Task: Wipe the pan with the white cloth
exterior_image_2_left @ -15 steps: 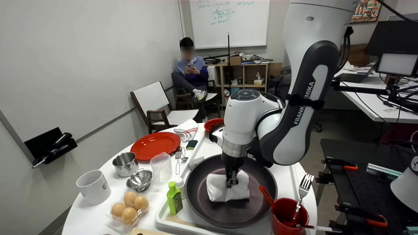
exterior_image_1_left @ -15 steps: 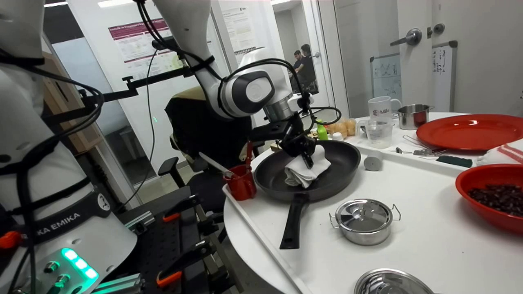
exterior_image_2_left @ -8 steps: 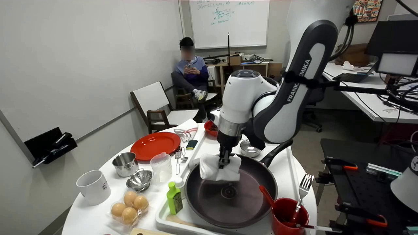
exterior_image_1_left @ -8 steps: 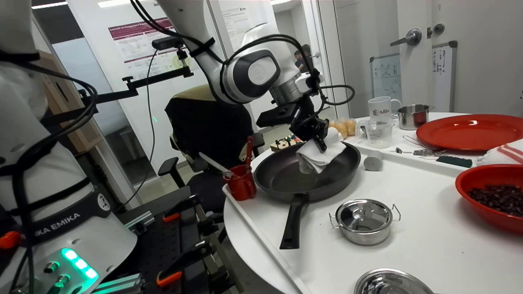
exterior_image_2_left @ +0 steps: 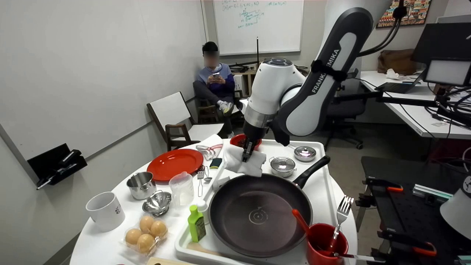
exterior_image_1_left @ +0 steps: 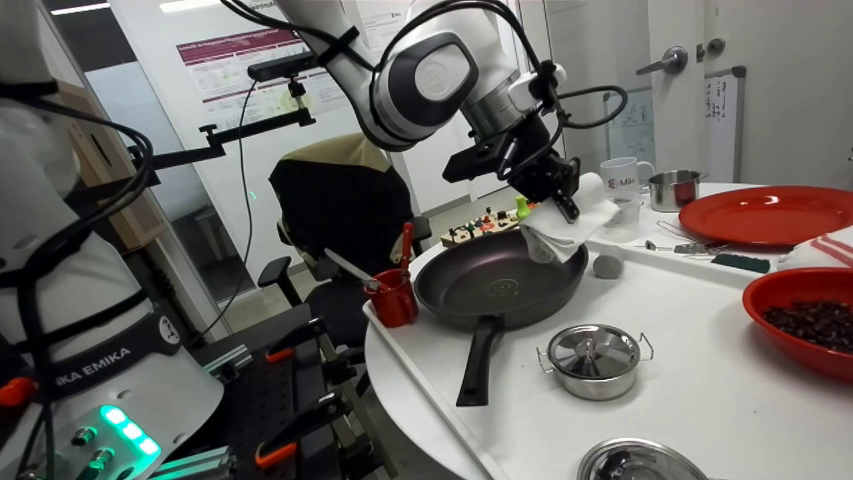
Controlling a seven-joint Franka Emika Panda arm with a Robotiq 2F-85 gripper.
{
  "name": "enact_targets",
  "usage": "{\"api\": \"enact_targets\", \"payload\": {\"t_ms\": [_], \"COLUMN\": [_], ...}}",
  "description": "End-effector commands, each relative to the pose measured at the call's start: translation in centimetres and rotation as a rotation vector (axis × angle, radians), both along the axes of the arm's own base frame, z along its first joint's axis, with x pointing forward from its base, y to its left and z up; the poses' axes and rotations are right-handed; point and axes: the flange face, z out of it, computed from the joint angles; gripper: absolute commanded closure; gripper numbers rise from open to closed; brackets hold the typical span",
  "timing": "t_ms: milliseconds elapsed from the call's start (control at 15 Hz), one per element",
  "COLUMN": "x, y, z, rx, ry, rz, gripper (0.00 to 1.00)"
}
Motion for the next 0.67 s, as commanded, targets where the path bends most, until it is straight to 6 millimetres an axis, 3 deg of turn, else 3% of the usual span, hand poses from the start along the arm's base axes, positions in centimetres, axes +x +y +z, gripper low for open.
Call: {"api": "enact_targets", "payload": {"t_ms": [0, 267, 600], "x": [1.7, 2.7, 3.6], "y": [-2.9, -5.7, -6.2], "z": [-0.1, -1.5, -6.4], "rx": [-0.001, -0.006, 0.006], "ry": [-0.034, -0.045, -0.041], "rz": [-0.113, -0.217, -0.278], "gripper": [0.91, 0.91, 0.91]}}
